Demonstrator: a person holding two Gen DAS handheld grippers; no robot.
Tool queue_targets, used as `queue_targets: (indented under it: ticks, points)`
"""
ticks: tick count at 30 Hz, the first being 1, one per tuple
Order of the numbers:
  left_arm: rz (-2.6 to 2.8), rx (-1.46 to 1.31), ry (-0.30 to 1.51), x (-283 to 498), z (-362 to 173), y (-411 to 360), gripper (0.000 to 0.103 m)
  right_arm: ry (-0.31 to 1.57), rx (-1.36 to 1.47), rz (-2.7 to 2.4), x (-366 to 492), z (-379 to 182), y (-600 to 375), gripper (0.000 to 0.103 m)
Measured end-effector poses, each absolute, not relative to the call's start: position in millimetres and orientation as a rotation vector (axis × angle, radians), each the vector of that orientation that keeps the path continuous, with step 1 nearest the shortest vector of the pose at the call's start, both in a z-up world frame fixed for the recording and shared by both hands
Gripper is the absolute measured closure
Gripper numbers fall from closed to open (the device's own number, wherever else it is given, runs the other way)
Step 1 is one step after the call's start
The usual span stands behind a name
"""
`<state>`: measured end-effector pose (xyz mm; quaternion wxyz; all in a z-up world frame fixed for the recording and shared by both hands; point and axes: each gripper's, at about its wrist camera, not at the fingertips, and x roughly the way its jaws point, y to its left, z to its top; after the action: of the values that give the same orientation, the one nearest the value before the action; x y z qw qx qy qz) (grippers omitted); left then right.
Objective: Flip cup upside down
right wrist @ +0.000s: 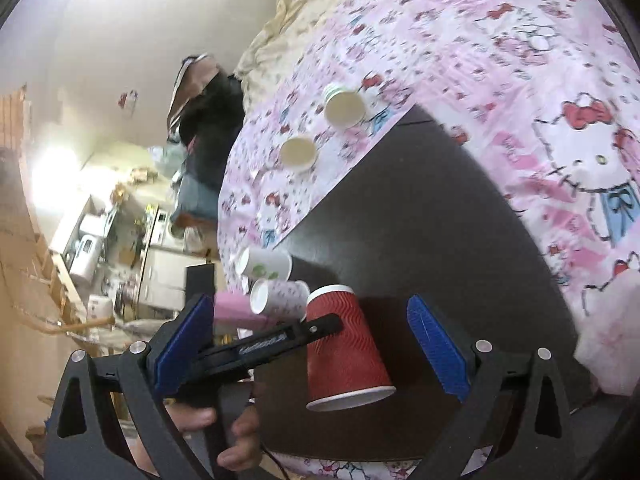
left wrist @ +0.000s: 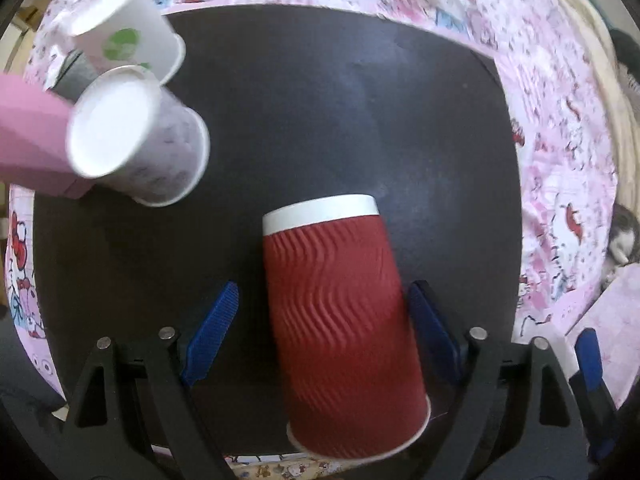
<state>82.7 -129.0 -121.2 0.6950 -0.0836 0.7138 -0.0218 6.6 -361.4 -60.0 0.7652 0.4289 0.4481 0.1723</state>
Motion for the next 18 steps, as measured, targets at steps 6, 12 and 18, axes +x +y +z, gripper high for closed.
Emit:
queue_targets:
  ticks: [6,12,18]
  points:
    - [-0.028,-0.201,1.644,86.5,-138.0,-131.5,0.032,0.976,1.042,0.361,6.0,-75.6,-378.9,0.003]
    - [-0.003,-0.189,1.699,97.1,-154.2,-127.6,0.032,0.977,1.074,0.382,4.4,-78.7,-382.9,0.003]
    - [-0.051,-0.199,1.661,101.0,-143.8,-131.6,0.037,0.980,1.063,0.387,1.8,-77.0,-382.2,0.003]
